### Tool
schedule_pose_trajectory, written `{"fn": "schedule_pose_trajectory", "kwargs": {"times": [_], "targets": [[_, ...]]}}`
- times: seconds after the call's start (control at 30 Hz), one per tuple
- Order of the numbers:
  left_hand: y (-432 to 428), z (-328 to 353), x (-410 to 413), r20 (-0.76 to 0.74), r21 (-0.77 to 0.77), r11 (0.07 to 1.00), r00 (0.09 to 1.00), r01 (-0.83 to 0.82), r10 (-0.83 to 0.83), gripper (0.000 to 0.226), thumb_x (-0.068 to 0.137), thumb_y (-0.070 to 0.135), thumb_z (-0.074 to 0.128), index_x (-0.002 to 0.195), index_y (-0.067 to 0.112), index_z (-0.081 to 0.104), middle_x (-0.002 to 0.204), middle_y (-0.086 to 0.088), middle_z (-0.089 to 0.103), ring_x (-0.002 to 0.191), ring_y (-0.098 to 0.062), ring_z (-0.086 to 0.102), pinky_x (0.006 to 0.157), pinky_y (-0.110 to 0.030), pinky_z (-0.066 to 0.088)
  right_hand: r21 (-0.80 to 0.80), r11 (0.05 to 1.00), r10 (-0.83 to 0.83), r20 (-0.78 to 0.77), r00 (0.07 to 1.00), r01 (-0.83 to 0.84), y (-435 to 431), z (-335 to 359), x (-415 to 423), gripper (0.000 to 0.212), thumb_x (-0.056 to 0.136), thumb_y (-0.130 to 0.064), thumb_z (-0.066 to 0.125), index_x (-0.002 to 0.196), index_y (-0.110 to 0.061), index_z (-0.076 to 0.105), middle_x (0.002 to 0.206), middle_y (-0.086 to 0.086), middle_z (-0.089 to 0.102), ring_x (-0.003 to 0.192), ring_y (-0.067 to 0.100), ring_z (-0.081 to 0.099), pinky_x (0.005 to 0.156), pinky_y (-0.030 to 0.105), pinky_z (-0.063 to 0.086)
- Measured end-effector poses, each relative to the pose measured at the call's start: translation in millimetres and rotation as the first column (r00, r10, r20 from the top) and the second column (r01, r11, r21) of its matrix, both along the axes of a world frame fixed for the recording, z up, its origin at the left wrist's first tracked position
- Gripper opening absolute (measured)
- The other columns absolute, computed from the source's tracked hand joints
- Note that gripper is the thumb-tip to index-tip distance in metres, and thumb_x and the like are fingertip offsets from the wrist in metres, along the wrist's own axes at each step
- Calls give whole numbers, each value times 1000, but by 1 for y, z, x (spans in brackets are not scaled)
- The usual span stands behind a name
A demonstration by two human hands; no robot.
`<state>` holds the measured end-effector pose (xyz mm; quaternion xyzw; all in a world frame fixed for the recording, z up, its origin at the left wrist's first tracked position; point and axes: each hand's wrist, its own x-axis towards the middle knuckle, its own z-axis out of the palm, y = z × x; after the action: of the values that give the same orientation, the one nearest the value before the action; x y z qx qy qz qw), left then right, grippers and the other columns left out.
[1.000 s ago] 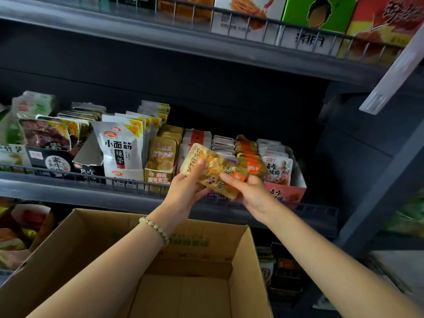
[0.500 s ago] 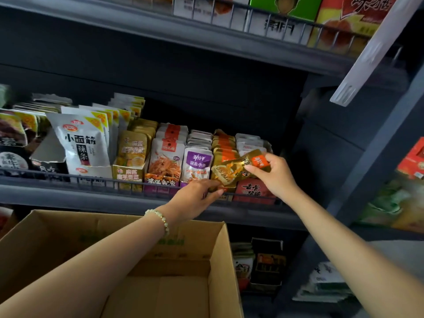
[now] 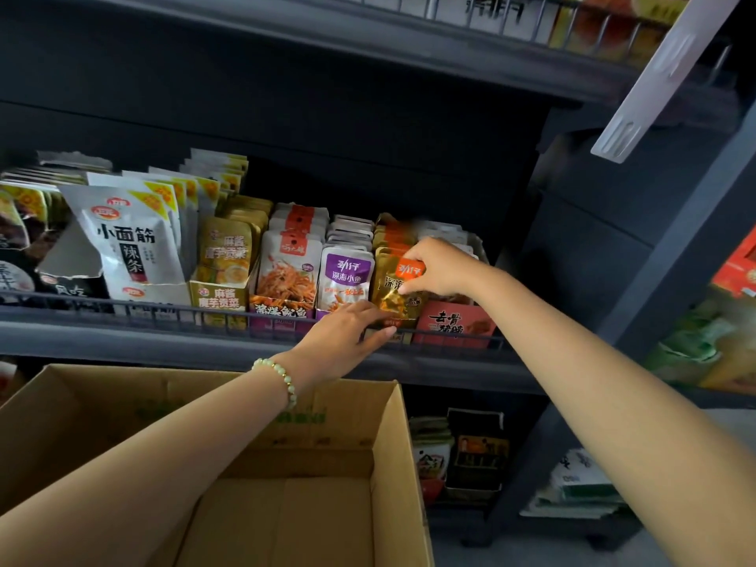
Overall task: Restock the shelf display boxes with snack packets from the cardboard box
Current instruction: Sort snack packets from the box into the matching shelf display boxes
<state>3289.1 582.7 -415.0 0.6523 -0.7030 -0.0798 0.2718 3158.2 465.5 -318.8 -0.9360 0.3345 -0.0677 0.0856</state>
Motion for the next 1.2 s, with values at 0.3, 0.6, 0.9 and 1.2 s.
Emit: {"fn": "schedule_pose_trajectory", "kwargs": {"times": [0.3, 0.6, 0.9, 1.2], "targets": [[16, -6, 6, -174, -12, 999, 984, 39, -41, 43, 99, 43, 42, 134, 21, 51, 132, 5, 52, 119, -10, 50, 97, -26, 43, -53, 994, -68, 392, 918, 96, 24, -25, -23, 41, 83, -26, 72, 122, -21, 59, 122, -7, 60, 115, 10, 53, 97, 32, 46], [111, -86, 23, -428, 254, 962, 904, 99, 20, 50, 85, 59, 40, 117, 28, 62, 113, 11, 65, 102, 3, 59, 92, -19, 47, 381, 922, -71, 338, 938, -68, 130, -138, -72, 29, 89, -41, 62, 118, -41, 59, 138, -26, 45, 132, -7, 34, 111, 26, 26], [166, -216, 8, -372, 682, 700, 924, 212, 83, 33, 92, 54, 46, 109, 29, 58, 106, 7, 61, 95, -6, 57, 89, -27, 48, 390, 917, -46, 301, 953, -79, 157, -180, -72, 23, 87, -29, 68, 107, -37, 62, 134, -22, 50, 138, -2, 24, 114, 32, 18], [140, -256, -38, -384, 806, 505, 922, 308, 50, 52, 77, 40, 77, 115, 18, 50, 109, 0, 63, 94, -12, 61, 81, -28, 55, 390, 917, -62, 358, 932, -89, 156, -185, -74, 24, 86, -26, 69, 109, -31, 64, 132, -19, 53, 135, -2, 28, 111, 26, 20]]}}
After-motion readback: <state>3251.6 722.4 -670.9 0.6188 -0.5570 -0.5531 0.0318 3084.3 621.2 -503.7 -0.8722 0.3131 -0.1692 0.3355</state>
